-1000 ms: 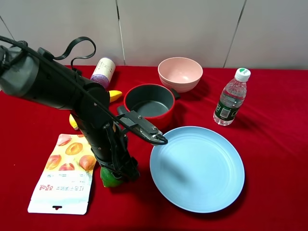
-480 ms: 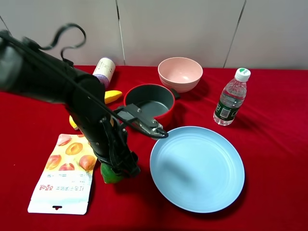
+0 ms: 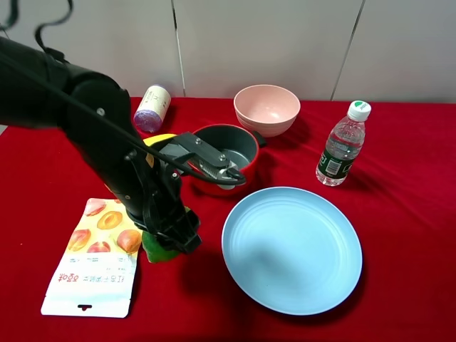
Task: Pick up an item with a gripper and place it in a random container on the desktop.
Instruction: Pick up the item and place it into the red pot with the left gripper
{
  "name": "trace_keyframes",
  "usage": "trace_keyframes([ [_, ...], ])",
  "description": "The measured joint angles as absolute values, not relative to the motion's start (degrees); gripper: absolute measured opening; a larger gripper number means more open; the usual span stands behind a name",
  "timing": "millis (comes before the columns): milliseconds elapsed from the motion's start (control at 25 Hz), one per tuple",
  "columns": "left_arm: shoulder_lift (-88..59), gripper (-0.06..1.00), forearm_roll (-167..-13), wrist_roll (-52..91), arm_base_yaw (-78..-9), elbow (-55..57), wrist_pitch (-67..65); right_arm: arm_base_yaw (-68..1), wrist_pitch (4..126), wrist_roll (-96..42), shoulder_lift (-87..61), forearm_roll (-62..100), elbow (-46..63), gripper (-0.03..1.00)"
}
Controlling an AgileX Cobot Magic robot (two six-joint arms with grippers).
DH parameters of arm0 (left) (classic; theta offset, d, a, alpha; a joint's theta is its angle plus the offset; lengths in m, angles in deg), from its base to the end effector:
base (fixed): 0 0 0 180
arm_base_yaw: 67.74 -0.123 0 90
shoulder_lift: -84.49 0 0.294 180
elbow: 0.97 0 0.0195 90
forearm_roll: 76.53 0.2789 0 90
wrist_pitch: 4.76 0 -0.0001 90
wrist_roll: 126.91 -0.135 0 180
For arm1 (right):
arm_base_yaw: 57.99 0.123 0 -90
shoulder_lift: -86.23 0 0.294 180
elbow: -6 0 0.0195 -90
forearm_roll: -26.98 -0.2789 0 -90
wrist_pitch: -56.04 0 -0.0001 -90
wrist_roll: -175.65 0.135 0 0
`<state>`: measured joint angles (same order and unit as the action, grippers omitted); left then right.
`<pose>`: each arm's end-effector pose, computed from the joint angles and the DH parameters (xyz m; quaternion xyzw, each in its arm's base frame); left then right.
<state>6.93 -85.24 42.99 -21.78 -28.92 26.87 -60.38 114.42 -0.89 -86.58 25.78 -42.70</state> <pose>0.2220 -0.2450 0.1164 0.4119 0.8964 -0.0950 0.1330 0.0514 0.0003 0.2768 0.0426 0.8388 0.0155 0.5425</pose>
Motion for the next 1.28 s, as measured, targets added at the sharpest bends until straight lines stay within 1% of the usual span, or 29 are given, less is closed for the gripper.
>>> trace_keyframes([
  [280, 5.8, 0.63, -84.62, 43.23, -21.78, -23.13, 35.2, -60.38, 114.42, -0.89, -86.58, 25.78, -42.7, 0.69],
  [600, 5.8, 0.63, -81.83, 47.16, -21.78, -14.38, 44.2, -60.38, 114.42, -0.89, -86.58, 25.78, -42.7, 0.69],
  [1000, 5.96, 0.63, -78.45, 50.77, -21.78, -4.43, 52.59, -60.38, 114.42, -0.89, -86.58, 25.78, -42.7, 0.69],
  [1280, 11.28, 0.63, -75.97, 51.63, -21.78, 4.61, 57.11, -60.38, 114.42, -0.89, -86.58, 25.78, -42.7, 0.69],
])
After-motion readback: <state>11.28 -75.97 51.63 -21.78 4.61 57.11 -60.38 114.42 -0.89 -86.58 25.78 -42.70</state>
